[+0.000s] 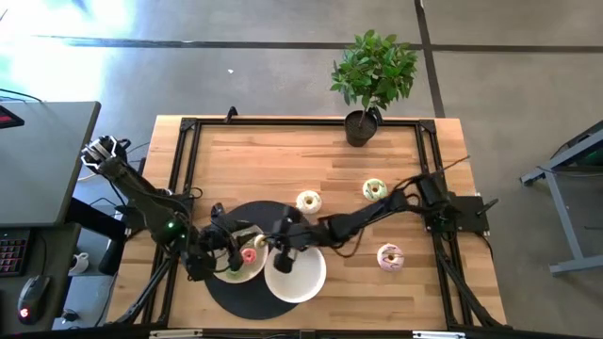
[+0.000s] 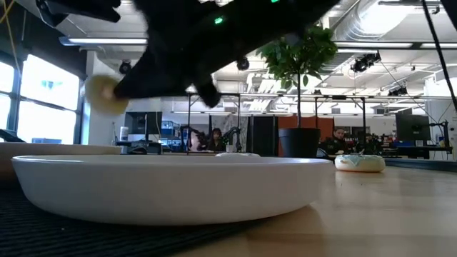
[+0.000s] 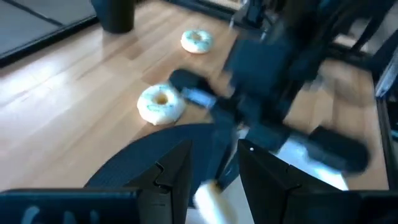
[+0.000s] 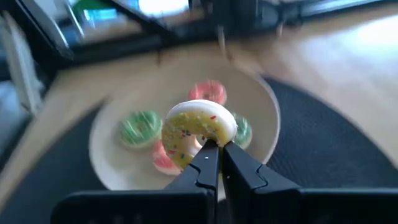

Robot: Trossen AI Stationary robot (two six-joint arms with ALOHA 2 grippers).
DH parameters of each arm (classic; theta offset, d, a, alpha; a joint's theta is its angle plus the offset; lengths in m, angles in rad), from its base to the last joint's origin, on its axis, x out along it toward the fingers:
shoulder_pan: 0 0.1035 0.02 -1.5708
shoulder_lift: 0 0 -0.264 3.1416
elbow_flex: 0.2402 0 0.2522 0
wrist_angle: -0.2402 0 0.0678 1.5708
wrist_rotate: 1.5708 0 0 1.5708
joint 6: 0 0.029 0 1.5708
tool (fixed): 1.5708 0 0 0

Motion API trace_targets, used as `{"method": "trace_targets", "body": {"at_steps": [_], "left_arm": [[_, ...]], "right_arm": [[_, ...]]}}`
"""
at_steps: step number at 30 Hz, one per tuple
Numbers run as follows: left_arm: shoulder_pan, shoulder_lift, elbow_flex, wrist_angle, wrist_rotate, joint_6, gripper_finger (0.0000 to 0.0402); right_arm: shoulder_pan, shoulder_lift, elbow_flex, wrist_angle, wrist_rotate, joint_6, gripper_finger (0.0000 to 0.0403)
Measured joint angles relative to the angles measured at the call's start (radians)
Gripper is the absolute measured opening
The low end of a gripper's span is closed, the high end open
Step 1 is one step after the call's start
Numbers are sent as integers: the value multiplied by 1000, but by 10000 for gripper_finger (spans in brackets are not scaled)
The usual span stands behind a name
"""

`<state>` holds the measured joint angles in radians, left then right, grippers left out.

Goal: Pick & Place donuts
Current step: Put the small yellow donut on the left white plate, then put the big light green donut on the right white plate

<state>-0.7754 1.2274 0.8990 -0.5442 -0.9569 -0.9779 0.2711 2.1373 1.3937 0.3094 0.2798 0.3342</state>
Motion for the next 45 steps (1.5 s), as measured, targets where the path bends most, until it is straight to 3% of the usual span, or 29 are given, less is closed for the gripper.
{"method": "trace_targets", "body": {"at_steps": [8,15,22,32,38,45], "left_arm": [[2,3,0,-4,20,-4,127],[2,3,-1,3,23,-7,127],[2,3,-1,3,30,-22,127],[2,3,-1,0,31,-22,127],[2,3,-1,-6,32,-25,127],[25,44,-1,-11,40,-62,127]], "right_arm": [[-17,135,186,-171,-67,-2,15],[-39,142,189,-182,-78,3,22],[-57,142,189,-239,-178,-2,71],[-68,104,189,-277,-182,-34,126],[-76,-32,189,-641,-158,-80,129],[-66,-252,190,-1152,-61,13,129]]}}
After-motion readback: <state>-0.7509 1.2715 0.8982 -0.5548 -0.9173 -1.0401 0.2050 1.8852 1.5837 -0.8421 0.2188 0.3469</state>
